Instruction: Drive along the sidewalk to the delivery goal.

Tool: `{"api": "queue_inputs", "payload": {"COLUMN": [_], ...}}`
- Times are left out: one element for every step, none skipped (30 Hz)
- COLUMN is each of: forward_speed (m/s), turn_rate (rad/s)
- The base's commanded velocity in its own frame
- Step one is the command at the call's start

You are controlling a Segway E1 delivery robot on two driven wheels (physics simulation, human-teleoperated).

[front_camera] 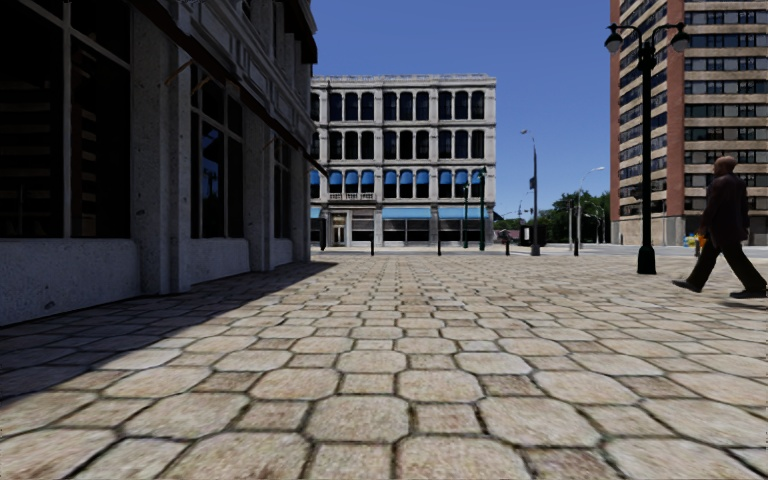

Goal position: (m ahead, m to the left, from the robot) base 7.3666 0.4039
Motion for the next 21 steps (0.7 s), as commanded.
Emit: {"api": "queue_inputs", "payload": {"forward_speed": [2.0, 2.0, 2.0, 2.0, 2.0, 2.0, 2.0, 2.0, 2.0, 2.0, 2.0, 2.0, 2.0, 2.0, 2.0, 2.0, 2.0, 2.0, 2.0, 2.0, 2.0], "turn_rate": [0.0, 0.0, 0.0, 0.0, 0.0, 0.0, 0.0, 0.0, 0.0, 0.0, 0.0, 0.0, 0.0, 0.0, 0.0, 0.0, 0.0, 0.0, 0.0, 0.0, 0.0]}}
